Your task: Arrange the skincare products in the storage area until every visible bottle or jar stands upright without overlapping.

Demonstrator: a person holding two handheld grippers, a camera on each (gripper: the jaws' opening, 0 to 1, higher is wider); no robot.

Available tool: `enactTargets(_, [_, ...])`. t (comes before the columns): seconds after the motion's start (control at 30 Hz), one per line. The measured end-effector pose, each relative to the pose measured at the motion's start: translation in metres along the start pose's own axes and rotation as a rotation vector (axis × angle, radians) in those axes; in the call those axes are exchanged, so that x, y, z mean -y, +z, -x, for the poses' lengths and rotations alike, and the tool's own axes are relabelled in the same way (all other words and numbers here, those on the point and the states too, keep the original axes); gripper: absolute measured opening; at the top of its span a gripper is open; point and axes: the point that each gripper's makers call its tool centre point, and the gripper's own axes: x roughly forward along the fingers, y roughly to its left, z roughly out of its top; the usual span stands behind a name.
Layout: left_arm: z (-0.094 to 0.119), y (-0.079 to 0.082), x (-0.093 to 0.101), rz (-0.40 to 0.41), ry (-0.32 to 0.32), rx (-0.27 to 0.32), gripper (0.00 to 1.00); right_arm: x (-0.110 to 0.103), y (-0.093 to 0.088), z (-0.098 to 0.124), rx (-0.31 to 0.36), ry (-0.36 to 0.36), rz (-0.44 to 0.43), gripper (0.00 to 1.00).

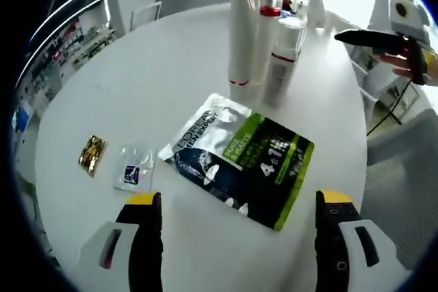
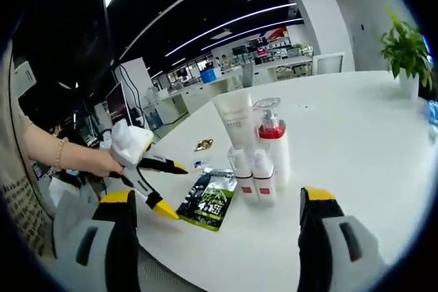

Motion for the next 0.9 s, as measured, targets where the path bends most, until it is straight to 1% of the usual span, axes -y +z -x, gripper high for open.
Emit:
enactTargets(0.13, [0.011,-0.006,0.002,0.091,0.020,0.028,0.93,0.001,-0.003,0.003,-0.004,-0.003,0.009,1.00])
enactTargets(0.23, [0.022,-0.011,0.002,0.181,0.032,0.069,0.95,0.004,-0.005,0.007,-0.010,-0.011,0.015,1.00])
enactTargets(0.33, [0.031,-0.015,0.002,0.234,0.042,0.092,0.94,0.005,-0.007,0.009,-0.016,-0.014,0.016,1.00])
enactTargets(0.43, [0.044,-0.017,0.002,0.333,0.050,0.138,0.95,0.006,-0.010,0.012,-0.026,-0.011,0.022,1.00])
enactTargets(0.53, [0.057,-0.019,0.003,0.393,0.060,0.175,0.95,0.006,-0.013,0.015,-0.035,-0.006,0.026,1.00])
enactTargets(0.6, [0.065,-0.022,0.003,0.431,0.069,0.193,0.96,0.006,-0.014,0.016,-0.040,-0.004,0.031,1.00])
enactTargets(0.73, [0.082,-0.028,0.004,0.479,0.097,0.221,0.97,0.004,-0.014,0.018,-0.044,0.004,0.040,1.00])
enactTargets(0.9, [0.098,-0.034,0.007,0.510,0.121,0.247,0.97,0.004,-0.012,0.021,-0.041,0.005,0.049,1.00])
